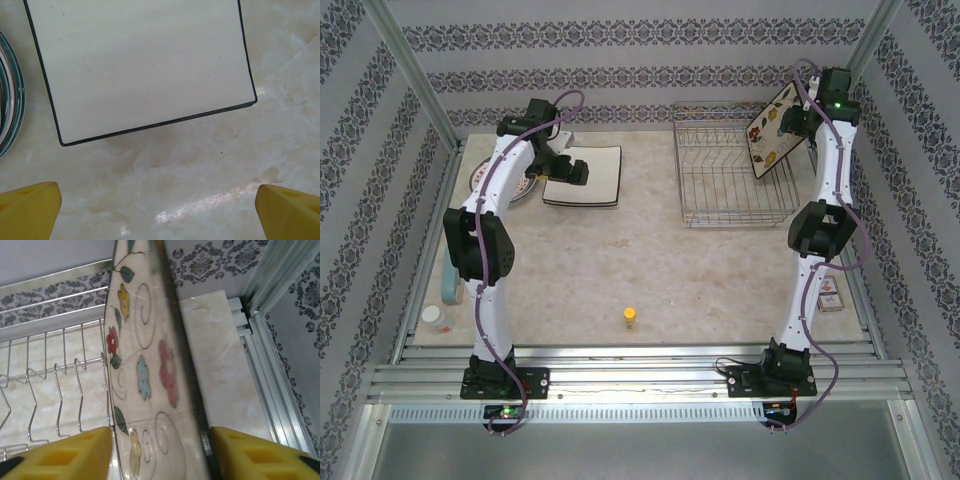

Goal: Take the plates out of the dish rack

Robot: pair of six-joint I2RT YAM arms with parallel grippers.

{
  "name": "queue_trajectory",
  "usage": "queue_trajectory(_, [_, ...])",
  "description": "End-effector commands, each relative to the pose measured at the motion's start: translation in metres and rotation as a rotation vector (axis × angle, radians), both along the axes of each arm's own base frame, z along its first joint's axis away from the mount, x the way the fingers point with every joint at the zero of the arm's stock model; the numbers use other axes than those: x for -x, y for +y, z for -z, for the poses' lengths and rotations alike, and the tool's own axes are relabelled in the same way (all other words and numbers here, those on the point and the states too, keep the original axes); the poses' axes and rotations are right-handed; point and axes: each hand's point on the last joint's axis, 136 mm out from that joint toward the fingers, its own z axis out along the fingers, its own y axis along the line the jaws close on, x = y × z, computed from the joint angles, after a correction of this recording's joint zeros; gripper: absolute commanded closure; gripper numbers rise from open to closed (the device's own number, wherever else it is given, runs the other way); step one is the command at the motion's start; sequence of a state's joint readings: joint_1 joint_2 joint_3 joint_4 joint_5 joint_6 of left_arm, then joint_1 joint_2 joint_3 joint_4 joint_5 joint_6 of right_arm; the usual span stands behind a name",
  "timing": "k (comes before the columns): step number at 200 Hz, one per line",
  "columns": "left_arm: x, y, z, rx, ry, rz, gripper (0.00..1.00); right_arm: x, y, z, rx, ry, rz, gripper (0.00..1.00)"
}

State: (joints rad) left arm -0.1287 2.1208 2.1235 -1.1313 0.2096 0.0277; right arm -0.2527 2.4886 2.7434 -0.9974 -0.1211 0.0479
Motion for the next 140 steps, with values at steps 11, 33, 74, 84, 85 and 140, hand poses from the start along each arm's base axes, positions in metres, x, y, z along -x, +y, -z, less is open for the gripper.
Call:
queue_trajectory(11, [0.002,0.005,-0.003,0.001,0.017,0.008,0.00,-0.007,0.002,-0.023,0.024,-0.069,-0.011,0.60])
queue_trajectory(33, [0.001,0.005,-0.005,0.003,0.014,0.006,0.00,-0.006,0.003,-0.023,0.026,-0.065,-0.005,0.70])
queue_trajectory(74, [0.003,0.005,-0.006,0.004,0.016,0.007,0.00,-0.004,0.007,-0.021,0.033,-0.050,-0.011,0.98])
queue_trajectory(84, [0.004,0.005,-0.007,0.002,0.012,0.007,0.00,-0.004,0.010,-0.021,0.036,-0.047,-0.016,1.00])
queue_trajectory(85, [0.004,0.005,-0.008,0.003,0.012,0.006,0.00,-0.004,0.011,-0.021,0.036,-0.048,-0.017,1.00])
queue_trajectory(140, [0.007,0.005,-0.006,0.006,0.020,-0.002,0.00,0.002,0.025,-0.042,0.100,-0.055,-0.031,1.00])
